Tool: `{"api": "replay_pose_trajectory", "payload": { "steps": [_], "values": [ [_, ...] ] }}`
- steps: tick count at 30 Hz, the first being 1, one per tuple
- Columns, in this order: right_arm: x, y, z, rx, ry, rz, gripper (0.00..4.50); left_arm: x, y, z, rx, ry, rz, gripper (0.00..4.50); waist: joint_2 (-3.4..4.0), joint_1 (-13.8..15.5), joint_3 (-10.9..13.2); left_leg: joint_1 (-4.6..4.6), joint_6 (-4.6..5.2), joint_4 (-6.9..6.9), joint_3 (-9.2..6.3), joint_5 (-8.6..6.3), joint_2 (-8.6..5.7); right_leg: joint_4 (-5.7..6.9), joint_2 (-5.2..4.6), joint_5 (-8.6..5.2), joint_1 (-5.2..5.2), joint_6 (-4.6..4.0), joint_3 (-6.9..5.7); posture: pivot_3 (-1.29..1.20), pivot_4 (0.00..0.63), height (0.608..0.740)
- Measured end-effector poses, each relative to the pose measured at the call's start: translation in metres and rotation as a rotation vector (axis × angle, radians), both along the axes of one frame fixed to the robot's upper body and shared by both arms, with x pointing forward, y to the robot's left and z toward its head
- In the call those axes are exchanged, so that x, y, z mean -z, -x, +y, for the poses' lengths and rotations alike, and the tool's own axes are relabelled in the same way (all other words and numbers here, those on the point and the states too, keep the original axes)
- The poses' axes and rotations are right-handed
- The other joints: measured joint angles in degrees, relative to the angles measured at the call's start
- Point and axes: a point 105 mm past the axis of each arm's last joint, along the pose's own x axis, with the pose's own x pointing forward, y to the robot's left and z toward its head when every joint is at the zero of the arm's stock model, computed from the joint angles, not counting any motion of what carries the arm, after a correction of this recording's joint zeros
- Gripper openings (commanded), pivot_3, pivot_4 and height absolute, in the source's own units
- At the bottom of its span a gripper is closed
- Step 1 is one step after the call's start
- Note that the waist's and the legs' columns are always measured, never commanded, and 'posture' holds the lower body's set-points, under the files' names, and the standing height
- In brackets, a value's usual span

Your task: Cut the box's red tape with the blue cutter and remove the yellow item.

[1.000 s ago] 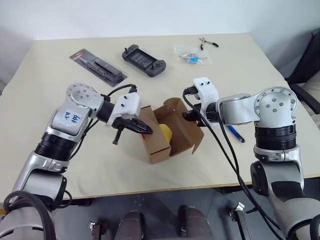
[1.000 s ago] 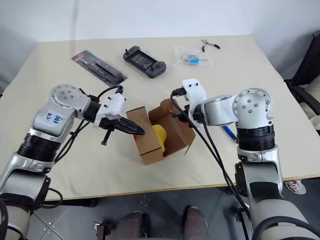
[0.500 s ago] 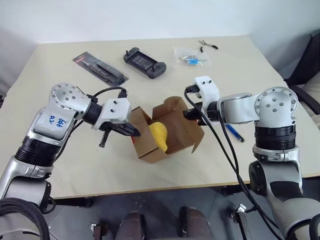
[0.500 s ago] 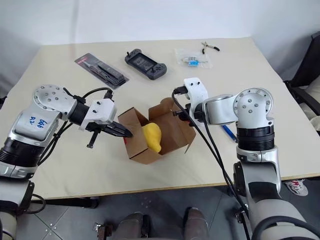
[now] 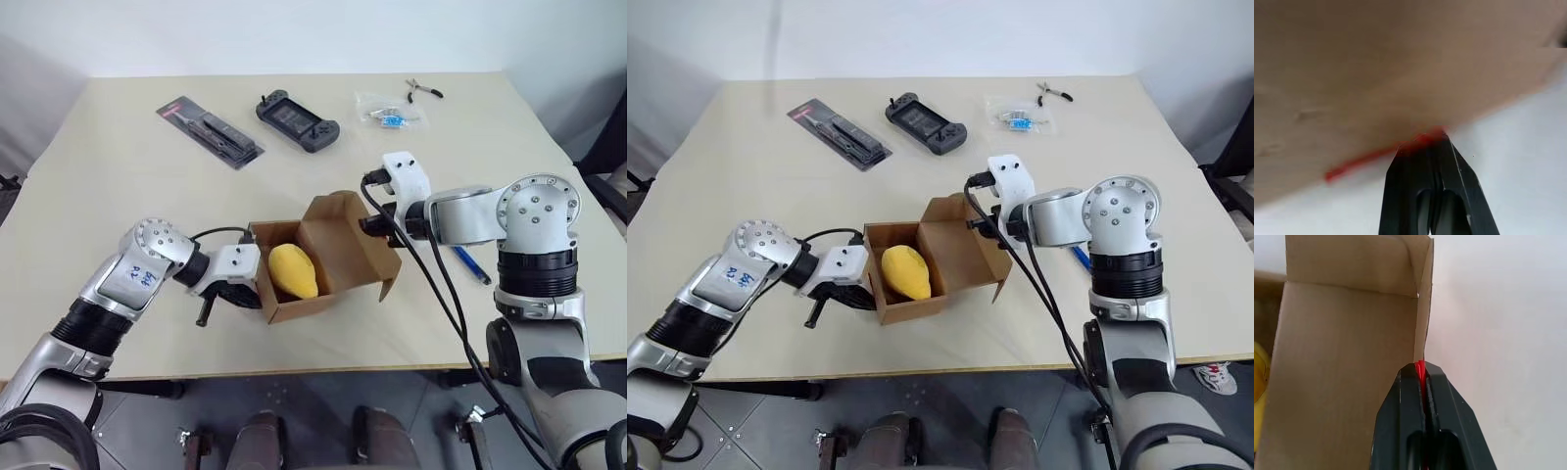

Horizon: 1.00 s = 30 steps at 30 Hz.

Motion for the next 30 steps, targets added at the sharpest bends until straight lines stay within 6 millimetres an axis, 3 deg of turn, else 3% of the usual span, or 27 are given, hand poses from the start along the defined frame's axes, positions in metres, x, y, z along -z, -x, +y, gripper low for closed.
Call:
{"api": "replay_pose_trajectory", "payload": {
  "steps": [7,30],
  "values": [
    [0.010,0.005,0.002,-0.009,-0.001,0.017,0.03,0.000,-0.005,-0.002,-0.018,0.022,-0.013,0.00,0.01,-1.11,0.00,0.04,-0.02,-0.09,-0.01,0.01,0.01,-0.01,0.00,0.00,-0.01,0.00,-0.03,0.00,0.150,0.740],
    [0.033,0.011,-0.006,0.003,-0.016,0.004,0.03,0.009,-0.015,-0.013,-0.034,0.102,-0.041,0.00,0.05,0.15,-0.19,0.20,0.00,0.10,-0.03,0.01,0.00,-0.01,0.00,0.00,0.26,0.00,0.01,0.00,0.150,0.740]
  ]
}}
